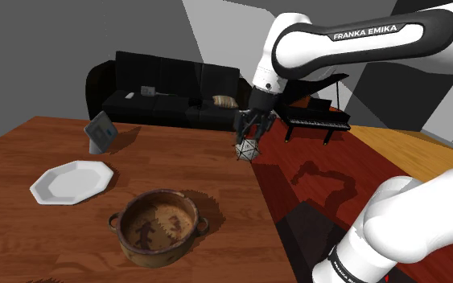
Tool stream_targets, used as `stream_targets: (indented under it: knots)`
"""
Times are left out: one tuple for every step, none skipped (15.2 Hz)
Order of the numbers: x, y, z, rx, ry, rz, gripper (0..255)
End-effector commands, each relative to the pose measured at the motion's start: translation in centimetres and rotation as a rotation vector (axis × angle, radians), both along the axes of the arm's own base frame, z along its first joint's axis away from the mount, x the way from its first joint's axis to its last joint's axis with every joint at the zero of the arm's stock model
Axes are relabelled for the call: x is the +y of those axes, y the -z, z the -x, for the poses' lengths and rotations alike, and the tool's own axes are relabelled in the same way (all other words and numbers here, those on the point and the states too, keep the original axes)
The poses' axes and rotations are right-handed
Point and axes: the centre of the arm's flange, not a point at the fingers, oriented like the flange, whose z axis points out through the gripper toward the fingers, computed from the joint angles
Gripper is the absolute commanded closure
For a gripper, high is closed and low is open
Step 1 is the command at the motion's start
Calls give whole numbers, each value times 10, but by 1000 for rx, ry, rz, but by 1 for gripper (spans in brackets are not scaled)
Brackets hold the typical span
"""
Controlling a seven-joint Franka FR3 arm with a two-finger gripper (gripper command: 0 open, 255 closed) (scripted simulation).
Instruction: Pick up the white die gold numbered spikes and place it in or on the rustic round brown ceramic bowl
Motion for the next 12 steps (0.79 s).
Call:
stream_targets:
  knots:
    - [14, -5, 0, 0, 0, 0, 255]
    - [27, -5, -1, 0, 0, 0, 255]
    - [40, -5, -1, 0, 0, 0, 255]
    - [53, -6, -2, 0, 0, 0, 255]
    - [66, -6, -3, 0, 0, 0, 255]
    - [79, -7, -3, 0, 0, 0, 255]
    - [93, -7, -4, 0, 0, 0, 255]
    - [106, -8, -5, 0, 0, 0, 255]
    - [119, -8, -5, 0, 0, 0, 255]
    - [132, -9, -6, 0, 0, 0, 255]
    - [145, -9, -6, 0, 0, 0, 255]
    - [158, -9, -7, 0, 0, 0, 255]
